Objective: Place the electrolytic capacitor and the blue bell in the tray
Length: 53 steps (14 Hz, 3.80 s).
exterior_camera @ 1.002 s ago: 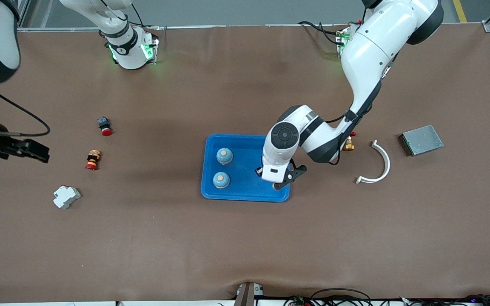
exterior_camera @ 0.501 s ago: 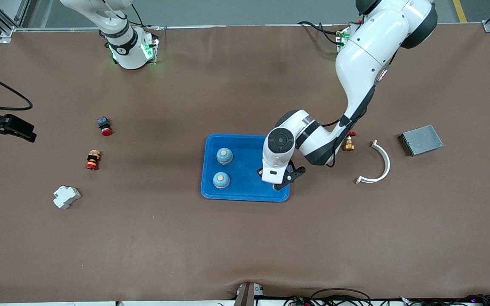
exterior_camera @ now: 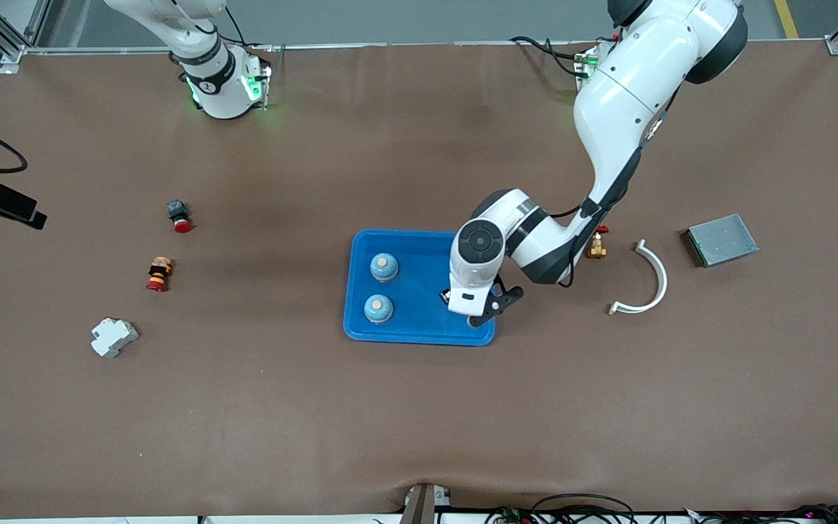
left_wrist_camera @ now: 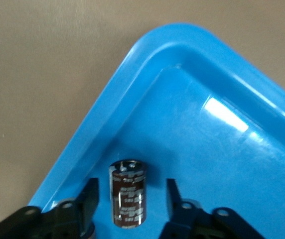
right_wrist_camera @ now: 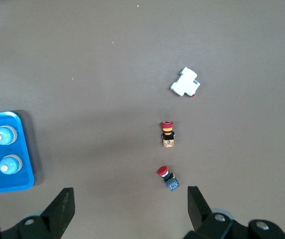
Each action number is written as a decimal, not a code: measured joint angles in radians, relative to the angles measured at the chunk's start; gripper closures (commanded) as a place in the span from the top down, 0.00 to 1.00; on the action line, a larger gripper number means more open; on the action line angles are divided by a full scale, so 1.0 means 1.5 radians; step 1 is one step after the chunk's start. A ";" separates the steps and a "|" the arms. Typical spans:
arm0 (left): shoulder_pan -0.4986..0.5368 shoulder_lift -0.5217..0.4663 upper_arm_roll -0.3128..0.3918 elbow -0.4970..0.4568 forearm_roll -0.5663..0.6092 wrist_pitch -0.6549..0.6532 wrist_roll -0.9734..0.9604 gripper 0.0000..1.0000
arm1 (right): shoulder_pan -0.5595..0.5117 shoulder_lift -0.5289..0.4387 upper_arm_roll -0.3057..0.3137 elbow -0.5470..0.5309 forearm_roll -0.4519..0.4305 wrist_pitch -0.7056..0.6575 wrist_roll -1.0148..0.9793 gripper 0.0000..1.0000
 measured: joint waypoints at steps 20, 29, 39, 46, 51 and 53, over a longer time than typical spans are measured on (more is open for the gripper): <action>0.361 -0.225 -0.006 0.025 -0.083 -0.231 0.699 1.00 | -0.001 -0.044 0.003 -0.117 0.003 0.095 -0.055 1.00; 0.330 -0.346 0.142 0.017 -0.187 -0.285 0.915 1.00 | -0.001 -0.046 0.004 -0.118 0.002 0.096 -0.056 1.00; 0.239 -0.535 0.233 -0.096 -0.216 -0.292 0.917 1.00 | -0.001 -0.046 0.005 -0.120 0.002 0.096 -0.056 1.00; 0.234 -0.583 0.232 -0.116 -0.217 -0.288 0.889 1.00 | 0.016 -0.048 0.000 -0.122 0.002 0.096 -0.057 1.00; 0.233 -0.569 0.236 -0.062 -0.217 -0.287 0.886 1.00 | 0.016 -0.049 -0.002 -0.122 0.002 0.096 -0.057 1.00; 0.233 -0.567 0.236 -0.057 -0.217 -0.287 0.887 1.00 | 0.017 -0.049 -0.002 -0.123 0.002 0.096 -0.057 1.00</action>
